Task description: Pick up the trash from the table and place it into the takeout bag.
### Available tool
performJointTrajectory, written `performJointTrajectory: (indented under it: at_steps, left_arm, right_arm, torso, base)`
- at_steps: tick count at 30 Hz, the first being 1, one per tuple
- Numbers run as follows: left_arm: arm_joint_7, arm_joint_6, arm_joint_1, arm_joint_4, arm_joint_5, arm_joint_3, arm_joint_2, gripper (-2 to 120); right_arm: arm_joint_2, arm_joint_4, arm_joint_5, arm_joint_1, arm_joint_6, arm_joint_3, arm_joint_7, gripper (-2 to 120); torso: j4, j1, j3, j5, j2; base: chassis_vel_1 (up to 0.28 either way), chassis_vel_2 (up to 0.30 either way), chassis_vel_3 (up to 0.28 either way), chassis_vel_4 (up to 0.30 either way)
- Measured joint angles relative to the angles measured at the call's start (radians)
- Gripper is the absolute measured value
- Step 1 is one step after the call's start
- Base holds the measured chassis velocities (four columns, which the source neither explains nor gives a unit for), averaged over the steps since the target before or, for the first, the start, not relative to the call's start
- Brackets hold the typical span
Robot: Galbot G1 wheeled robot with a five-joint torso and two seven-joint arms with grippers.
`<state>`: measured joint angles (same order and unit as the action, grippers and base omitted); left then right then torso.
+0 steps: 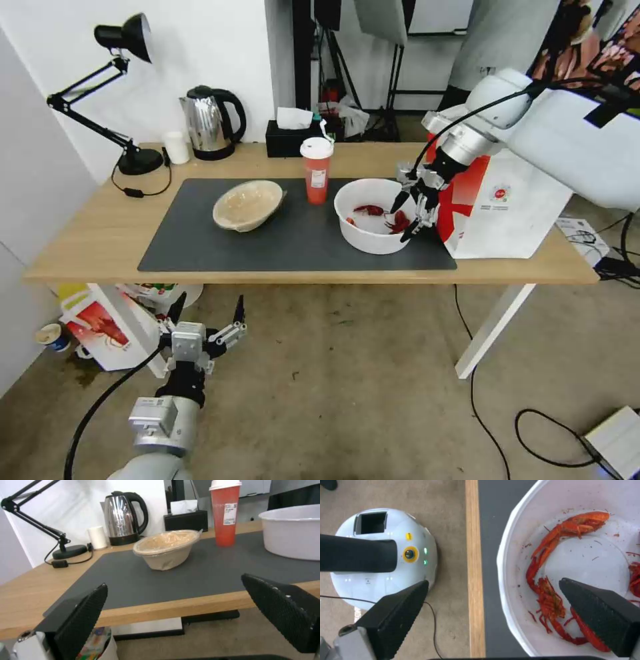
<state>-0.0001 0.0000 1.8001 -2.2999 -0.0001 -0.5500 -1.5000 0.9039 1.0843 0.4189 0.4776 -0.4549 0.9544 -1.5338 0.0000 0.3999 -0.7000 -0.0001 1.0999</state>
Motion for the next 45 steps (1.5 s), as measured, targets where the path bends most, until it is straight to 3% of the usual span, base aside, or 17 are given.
performJointTrajectory:
  at_steps: [39, 45]
  left_arm:
    - [0.000, 0.000, 0.000, 0.000, 0.000, 0.000, 0.000, 100]
    - [0.000, 0.000, 0.000, 0.000, 0.000, 0.000, 0.000, 100]
  right_arm:
    - [0.041, -0.027, -0.071, -0.071, 0.009, -0.045, 0.000, 100]
    - [0.046, -0.041, -0.089, -0.089, 0.014, -0.061, 0.000, 82]
  torso:
    - [0.0000, 0.000, 0.000, 0.0000, 0.000]
    - [0.0001, 0.000, 0.000, 0.0000, 0.000]
  base:
    - [0.000, 0.000, 0.000, 0.000]
    - [0.000, 0.000, 0.000, 0.000]
